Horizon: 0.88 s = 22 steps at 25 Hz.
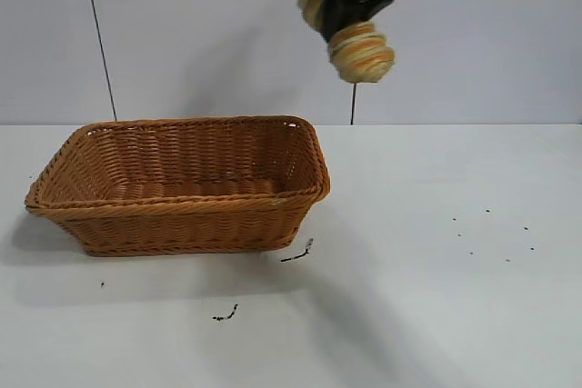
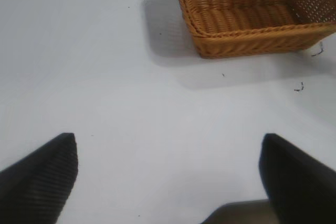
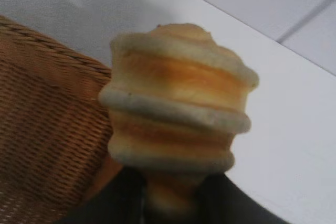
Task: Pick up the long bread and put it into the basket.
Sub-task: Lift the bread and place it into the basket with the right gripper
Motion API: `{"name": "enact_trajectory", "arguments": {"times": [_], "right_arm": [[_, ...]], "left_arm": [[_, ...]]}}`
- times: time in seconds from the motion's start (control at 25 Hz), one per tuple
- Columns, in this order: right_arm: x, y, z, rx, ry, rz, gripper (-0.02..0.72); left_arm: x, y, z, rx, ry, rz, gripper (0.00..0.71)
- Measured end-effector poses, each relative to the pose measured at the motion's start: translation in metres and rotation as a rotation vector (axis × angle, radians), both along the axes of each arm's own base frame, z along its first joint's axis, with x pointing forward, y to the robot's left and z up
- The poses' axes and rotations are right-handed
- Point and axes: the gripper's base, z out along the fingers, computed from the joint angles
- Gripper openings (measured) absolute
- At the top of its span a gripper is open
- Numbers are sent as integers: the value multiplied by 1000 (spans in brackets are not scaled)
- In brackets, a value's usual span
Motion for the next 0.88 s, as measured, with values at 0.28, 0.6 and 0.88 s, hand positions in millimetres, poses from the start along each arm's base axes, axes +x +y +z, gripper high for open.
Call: {"name": "enact_trajectory", "arguments": {"times": [0.28, 0.6, 0.88], "right_arm": [[-15, 42, -40, -134, -92, 320, 118], [-11, 45, -81, -174, -35, 339, 118], [-13, 45, -81, -175, -18, 340, 272]], "left_arm": [[0, 0, 0, 0, 0, 0, 692], [0, 0, 0, 0, 0, 0, 692], [0, 0, 0, 0, 0, 0, 692]]}}
